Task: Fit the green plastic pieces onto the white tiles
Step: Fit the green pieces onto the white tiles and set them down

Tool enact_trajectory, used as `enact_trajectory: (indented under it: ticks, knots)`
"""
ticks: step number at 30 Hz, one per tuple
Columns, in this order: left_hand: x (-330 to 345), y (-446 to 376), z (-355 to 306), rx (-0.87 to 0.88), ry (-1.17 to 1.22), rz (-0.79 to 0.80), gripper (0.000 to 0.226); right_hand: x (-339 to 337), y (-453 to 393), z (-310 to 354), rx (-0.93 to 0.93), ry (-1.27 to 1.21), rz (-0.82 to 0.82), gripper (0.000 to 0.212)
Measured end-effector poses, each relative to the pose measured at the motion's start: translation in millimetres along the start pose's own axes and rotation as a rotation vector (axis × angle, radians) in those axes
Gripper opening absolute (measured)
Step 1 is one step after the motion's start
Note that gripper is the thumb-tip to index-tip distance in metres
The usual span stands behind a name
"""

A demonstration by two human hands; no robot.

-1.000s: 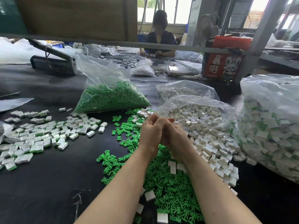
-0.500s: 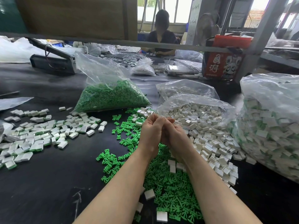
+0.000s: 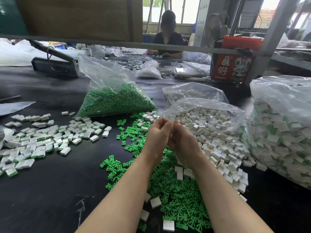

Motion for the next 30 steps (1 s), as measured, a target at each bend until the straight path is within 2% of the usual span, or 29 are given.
enact_trajectory:
  ticks: [2, 6, 8, 12, 16, 20, 23, 27, 30]
  knots:
    - [-4.0, -1.3, -2.4, 0.036, -0.03, 0.019, 0.008, -1.9, 0.0, 3.1, -0.011, -0.05, 0.029, 0.048]
    - [-8.8, -2.0, -3.3, 0.025, 0.024, 0.086, 0.007, -3.5, 1.0, 7.8, -0.03, -0.145, 0.065, 0.037]
    - [-8.8, -1.6, -4.0, 0.003, 0.044, 0.116, 0.003, -3.2, 1.7, 8.5, -0.027, -0.121, 0.078, 0.035]
    - [-9.5, -1.9, -5.1, -0.017, 0.061, 0.128, 0.014, -4.2, 2.4, 7.4, -0.018, -0.109, 0.091, 0.034]
    - [-10.9, -5.1, -6.4, -0.006, 0.011, 0.111, 0.002, -3.3, 2.2, 9.4, -0.022, -0.057, 0.095, 0.034]
    - [-22.8, -9.3, -15.0, -0.009, -0.099, 0.071, 0.009, -4.6, 4.1, 14.6, -0.01, 0.096, 0.014, 0.042]
    - [-56.9, -10.1, -28.6, 0.006, -0.312, -0.123, 0.014, -10.8, 5.8, 20.2, 0.003, 0.194, -0.101, 0.043]
    - [-123.8, 2.3, -46.1, 0.063, -0.823, -0.47, 0.014, -18.5, 7.7, 29.5, -0.041, 0.332, -0.183, 0.038]
    - [-157.5, 14.3, -48.4, 0.012, -1.062, -0.63, 0.012, -22.8, 7.5, 30.8, -0.04, 0.434, -0.244, 0.038]
Point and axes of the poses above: each hand's wrist, its own y-axis away from the middle knuckle, its own x-axis out of the palm, z = x × y, the point moved 4 cm from there along -y, towards the middle knuckle, and after that the axes turned 5 degrees about z, right-handed, at the moved point
